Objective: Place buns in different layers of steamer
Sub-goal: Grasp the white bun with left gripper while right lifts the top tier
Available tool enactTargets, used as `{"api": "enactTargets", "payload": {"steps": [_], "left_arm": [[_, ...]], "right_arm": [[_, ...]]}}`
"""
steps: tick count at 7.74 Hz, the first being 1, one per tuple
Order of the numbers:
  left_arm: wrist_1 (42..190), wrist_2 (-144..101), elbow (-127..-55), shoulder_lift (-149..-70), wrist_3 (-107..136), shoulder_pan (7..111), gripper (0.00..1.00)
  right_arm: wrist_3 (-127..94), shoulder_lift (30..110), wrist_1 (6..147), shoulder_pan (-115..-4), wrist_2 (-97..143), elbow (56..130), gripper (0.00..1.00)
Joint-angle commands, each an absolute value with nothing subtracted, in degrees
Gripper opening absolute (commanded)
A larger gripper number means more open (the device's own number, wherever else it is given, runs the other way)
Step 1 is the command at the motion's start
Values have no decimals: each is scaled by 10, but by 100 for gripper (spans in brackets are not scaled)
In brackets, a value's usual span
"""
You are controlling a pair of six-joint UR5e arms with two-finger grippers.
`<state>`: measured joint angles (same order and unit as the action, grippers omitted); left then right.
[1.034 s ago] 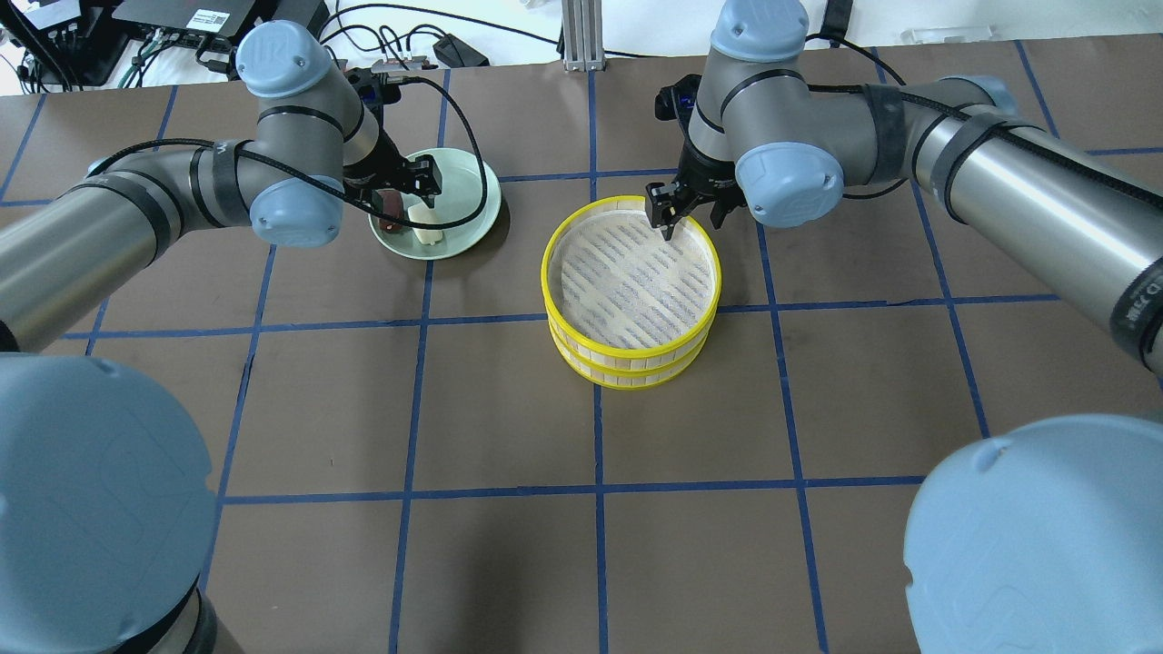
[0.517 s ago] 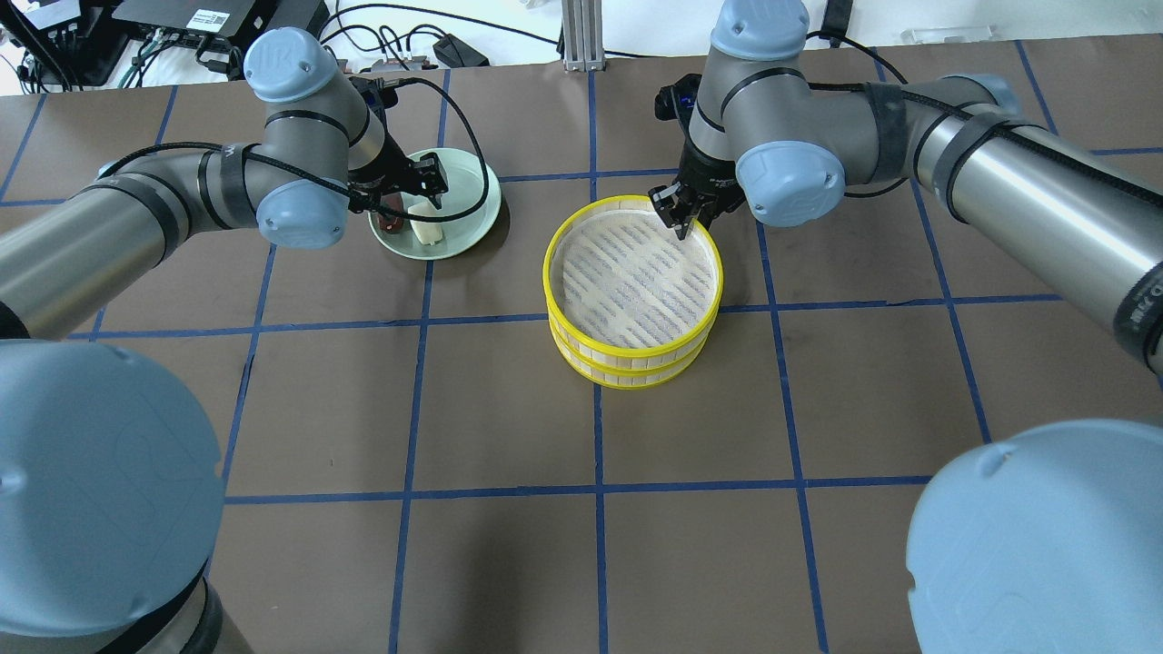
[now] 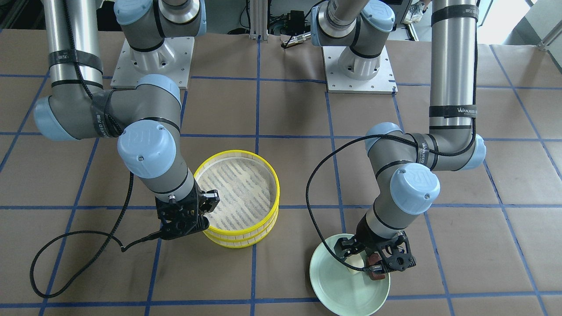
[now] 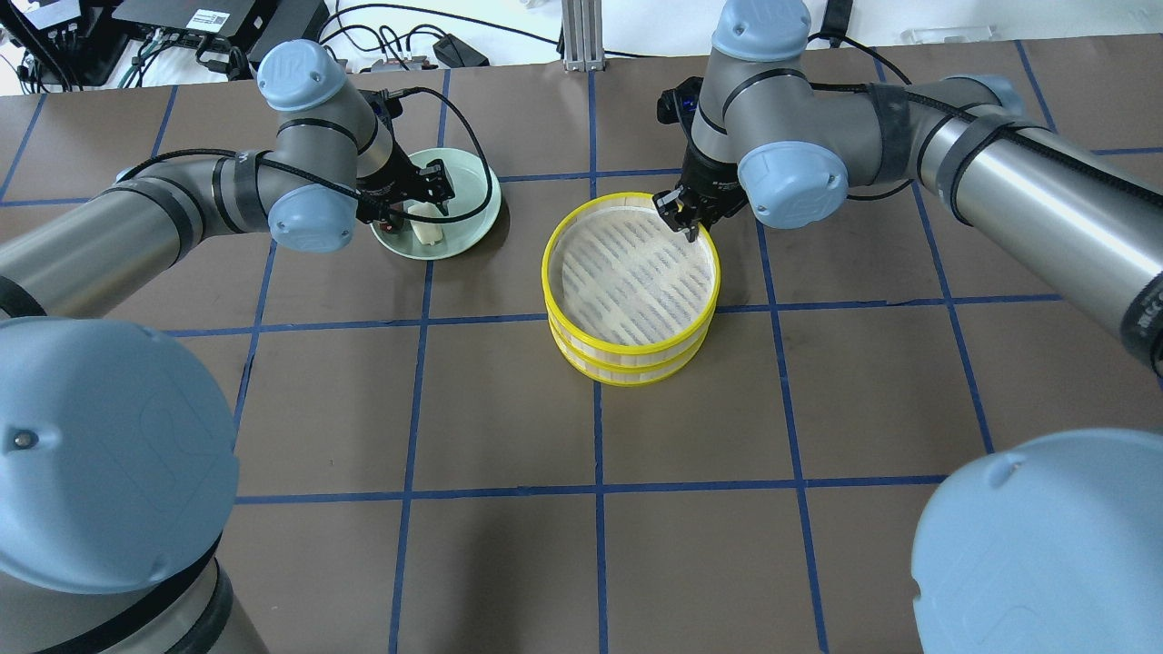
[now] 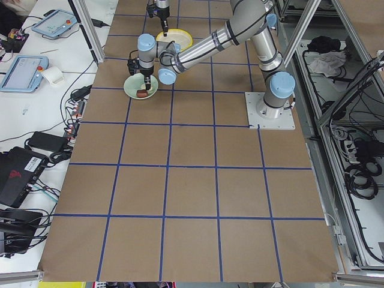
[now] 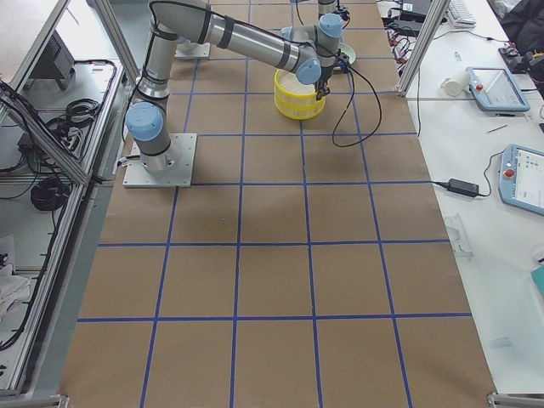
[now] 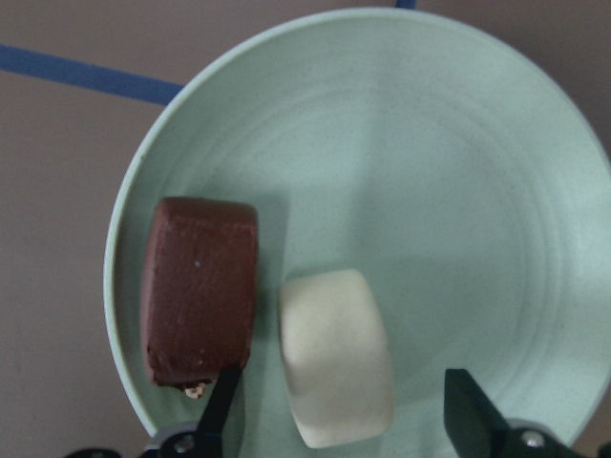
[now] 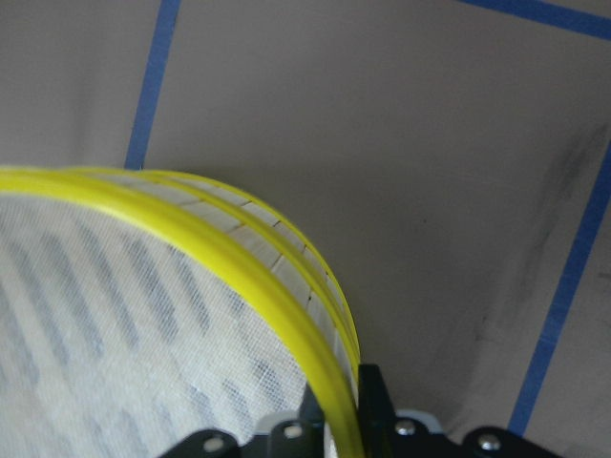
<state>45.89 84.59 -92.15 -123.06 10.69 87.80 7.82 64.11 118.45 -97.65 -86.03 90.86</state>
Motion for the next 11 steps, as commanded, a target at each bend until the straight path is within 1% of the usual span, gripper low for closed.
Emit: {"api": "enactTargets", "payload": {"steps": [1,4,5,6,7,9,11], "left_arm": [[461,846,-921,-1234,126,878,79],[466,846,-920,-1238,139,878,79],[468,846,-922,-1238,148,878,83],[468,846,-922,-1238,151,878,84],[468,845,-922,-1239,148,878,81],[467,845,-920,-1239,142,878,22],[463,846,-920,-1239,146,878,0]], "right_arm": [[78,650,1162,-976,-861,910,8],[78,678,1123,-976,-861,910,3],[80,699,1090,-976,-863,905,2],[103,720,1067,-967,-873,900,2],[117,736,1057,-948,-881,900,2],[143,787,1008,-875,-882,899,2],[219,823,982,-791,-897,899,0]]}}
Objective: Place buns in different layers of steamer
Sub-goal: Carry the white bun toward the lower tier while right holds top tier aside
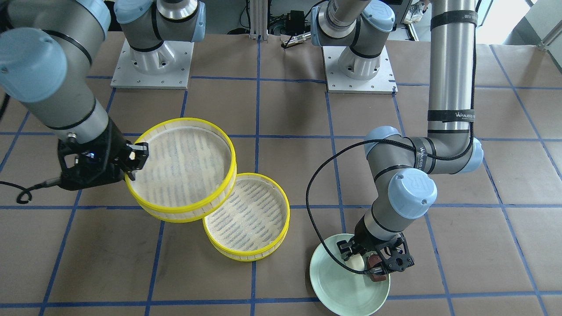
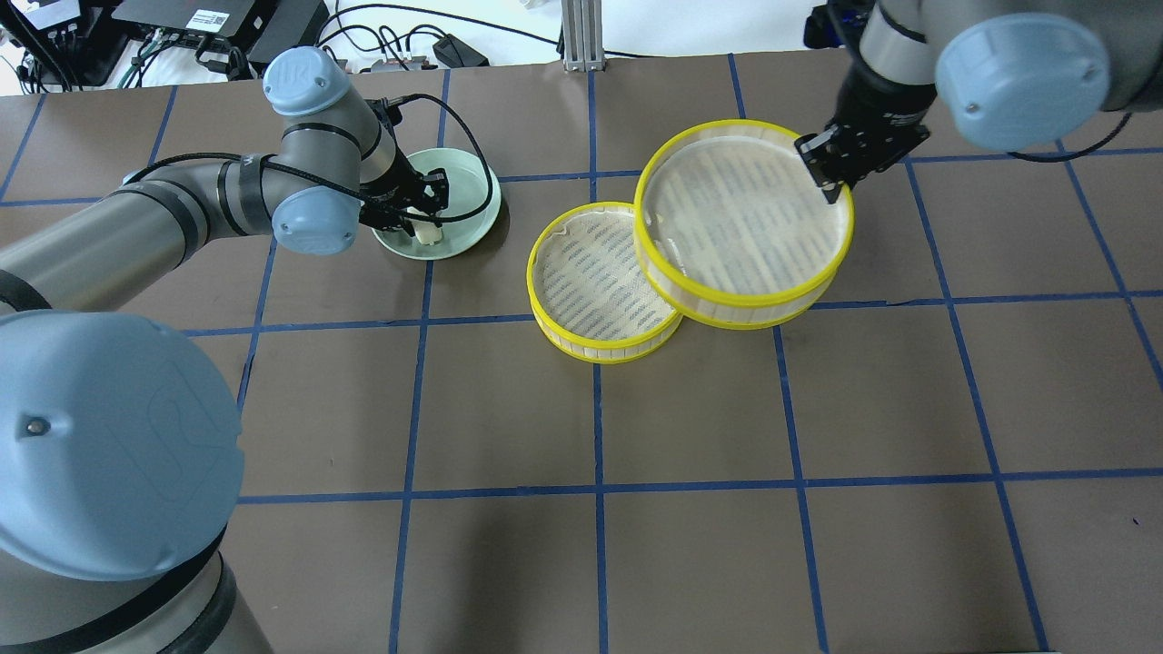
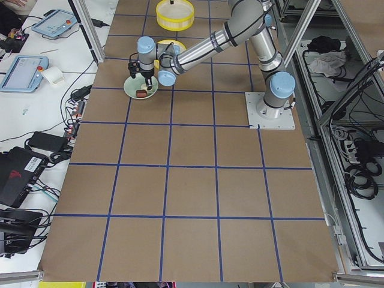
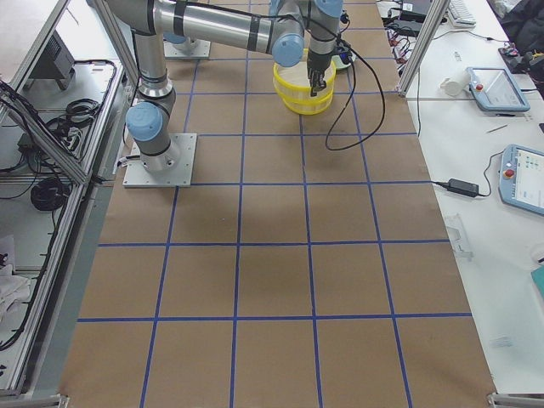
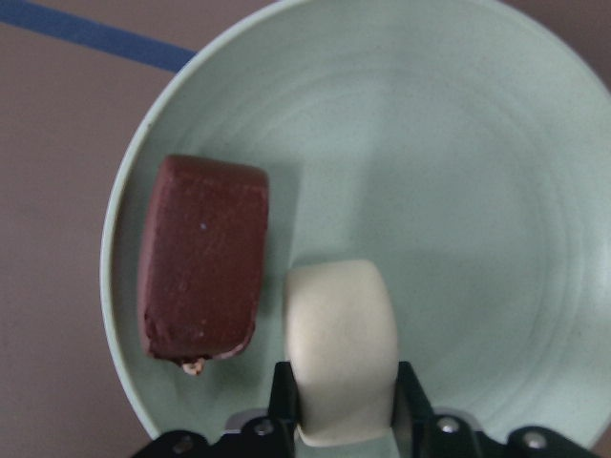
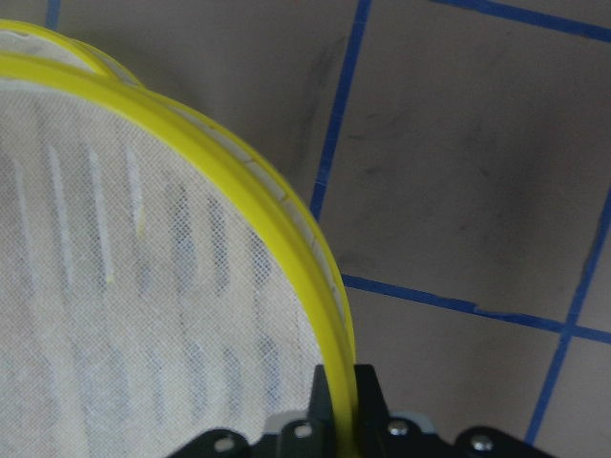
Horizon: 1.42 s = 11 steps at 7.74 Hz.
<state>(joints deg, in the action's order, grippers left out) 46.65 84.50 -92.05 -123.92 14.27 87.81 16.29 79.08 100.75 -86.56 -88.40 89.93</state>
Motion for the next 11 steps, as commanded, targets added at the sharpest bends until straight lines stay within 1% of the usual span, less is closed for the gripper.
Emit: {"api": "enactTargets", "payload": {"steps": [1,2,3,5,6,10,11], "left_arm": [[461,846,-920,-1238,145,878,0],[461,846,-920,-1234,149,878,0],[465,845,-920,-1214,152,879,0],[524,827,-920,-1148,179,897,0],[529,803,-920,-1128,206,920,0],[519,782,-923,-1134,304,1041,0],[520,761,-927,-1136,318,1053,0]], "right_arm": [[257,825,979,-759,-898,899,0],[271,830,981,-735,-898,899,0],[274,829,981,-718,-891,900,0],[275,828,980,-716,-889,901,0],[275,828,979,-716,-890,902,0],[284,825,976,-715,-892,904,0],[284,826,976,-715,-892,905,0]]}}
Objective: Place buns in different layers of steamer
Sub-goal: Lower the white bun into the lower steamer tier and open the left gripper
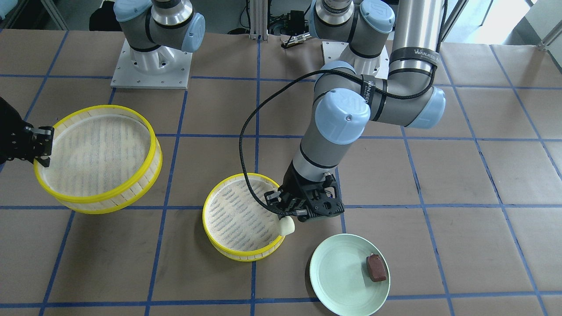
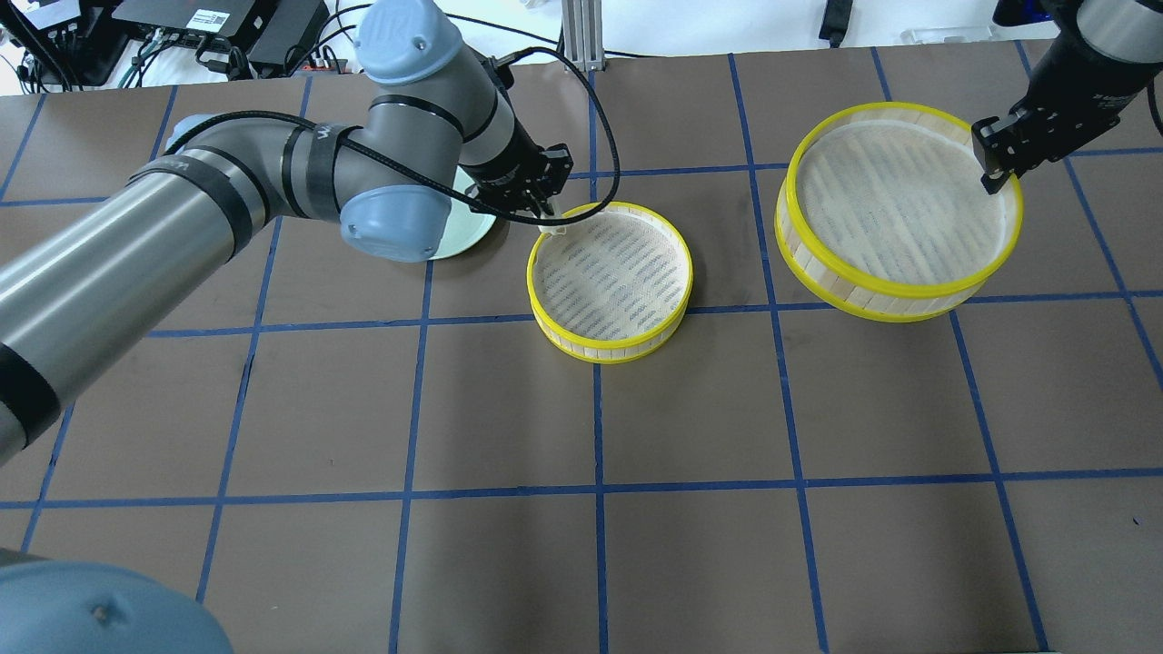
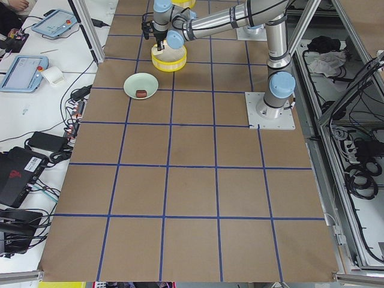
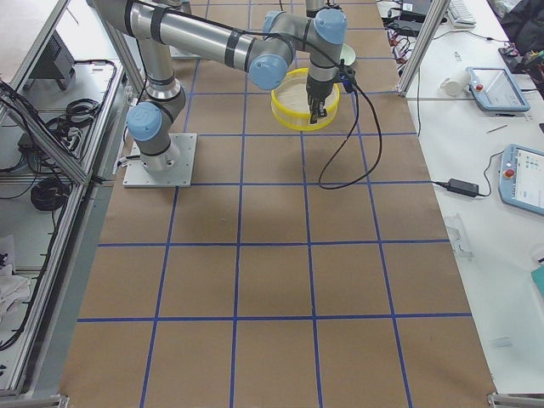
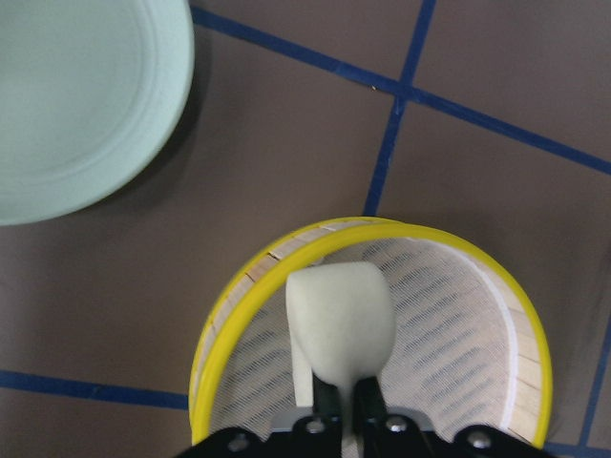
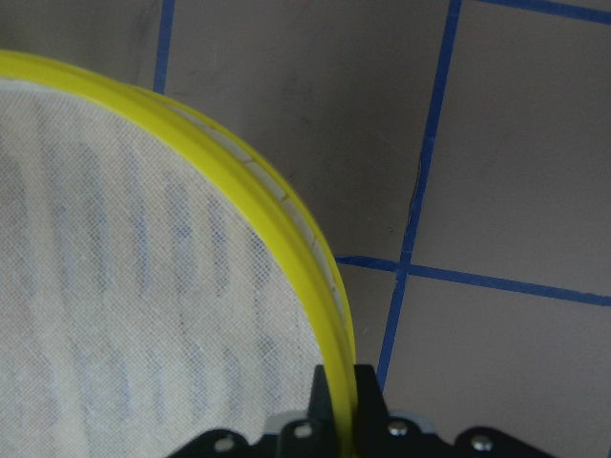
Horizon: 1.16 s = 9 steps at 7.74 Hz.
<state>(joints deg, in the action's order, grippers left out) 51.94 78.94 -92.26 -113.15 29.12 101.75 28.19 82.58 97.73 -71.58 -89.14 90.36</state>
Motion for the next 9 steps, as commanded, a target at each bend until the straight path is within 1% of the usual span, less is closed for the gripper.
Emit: {"api": "enactTargets", "payload": {"steps": [1,2,4,6,8,9], "left_arm": [[520,758,-929,-1147,322,1062,0],[520,758,-930,-1159,321,1071,0],[520,759,-930,-1182,321,1078,16],[521,760,-932,-1192,320,1078,51],[520,764,-933,-1193,322,1078,94],[520,763,-928,-1182,322,1078,100]], "right_arm": [[284,826,976,-715,-891,906,0],[284,825,976,-715,-891,906,0],[284,826,975,-715,-891,907,0],[283,830,974,-715,-890,907,0],[283,830,970,-715,-890,907,0],[283,831,971,-715,-889,906,0]]}}
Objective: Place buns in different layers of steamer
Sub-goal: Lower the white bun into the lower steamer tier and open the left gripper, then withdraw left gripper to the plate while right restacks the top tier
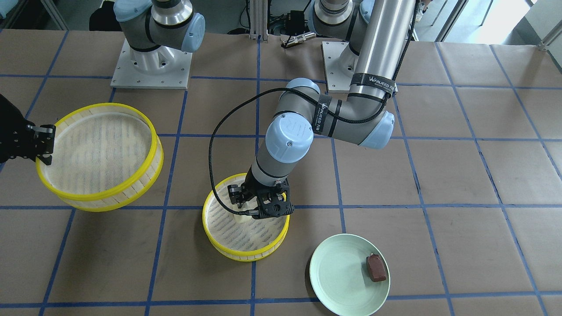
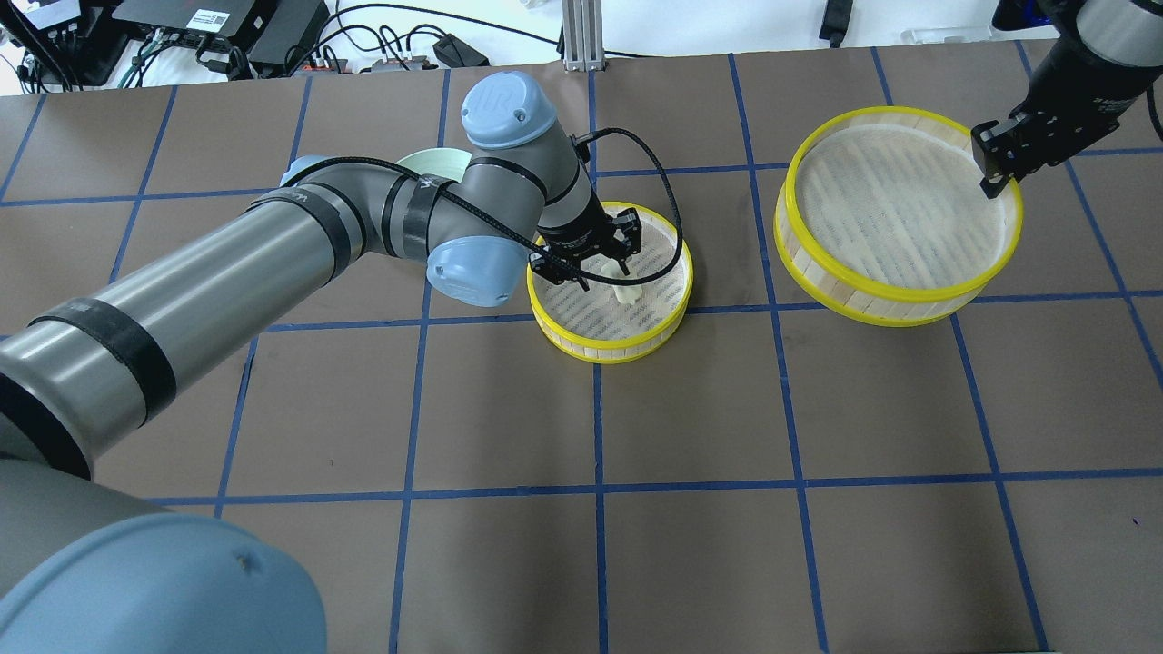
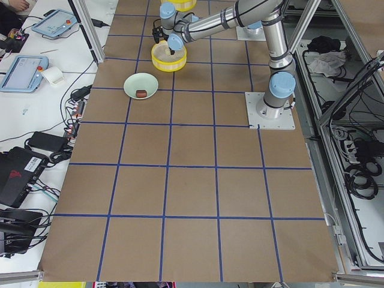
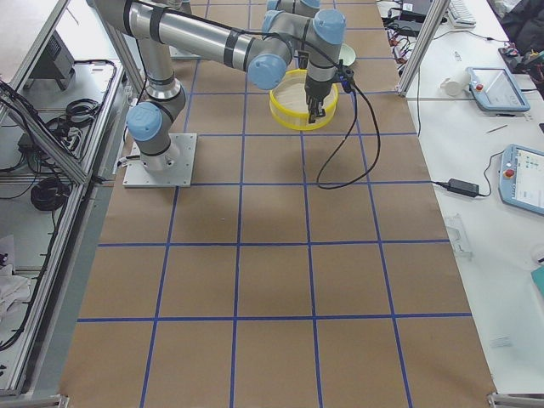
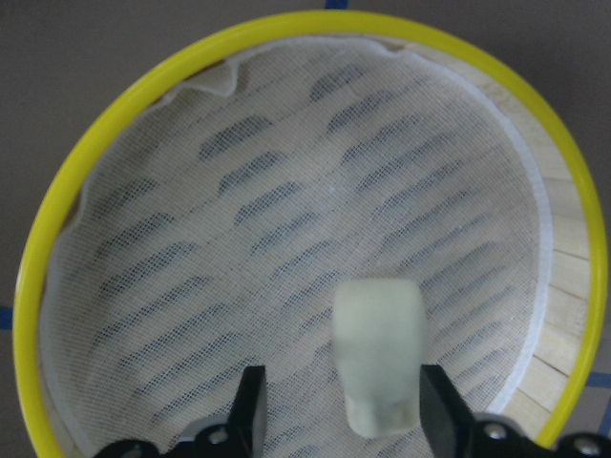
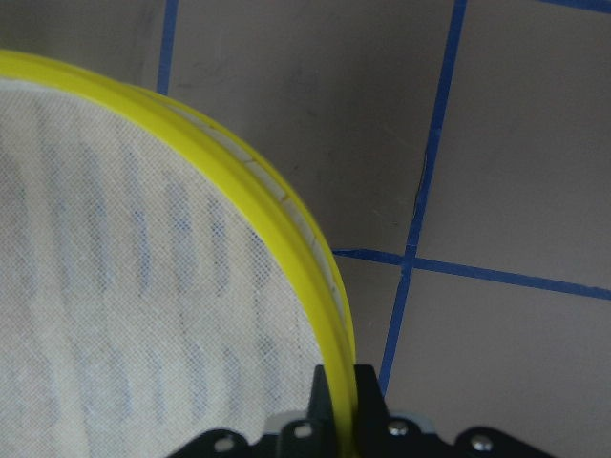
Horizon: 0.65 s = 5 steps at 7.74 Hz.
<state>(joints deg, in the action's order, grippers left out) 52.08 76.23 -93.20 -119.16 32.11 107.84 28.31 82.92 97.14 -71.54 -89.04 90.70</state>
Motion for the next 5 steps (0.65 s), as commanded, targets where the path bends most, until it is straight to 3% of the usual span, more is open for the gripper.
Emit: {"api": "enactTargets", "payload": {"steps": [1,5], "left_arm": [[522,764,-926,-1167,322,1078,100],[572,841,-924,-1109,178,999,100]], "right_arm": [[282,831,971,-716,-889,907,0],[217,822,981,-752,-889,901,0]]}}
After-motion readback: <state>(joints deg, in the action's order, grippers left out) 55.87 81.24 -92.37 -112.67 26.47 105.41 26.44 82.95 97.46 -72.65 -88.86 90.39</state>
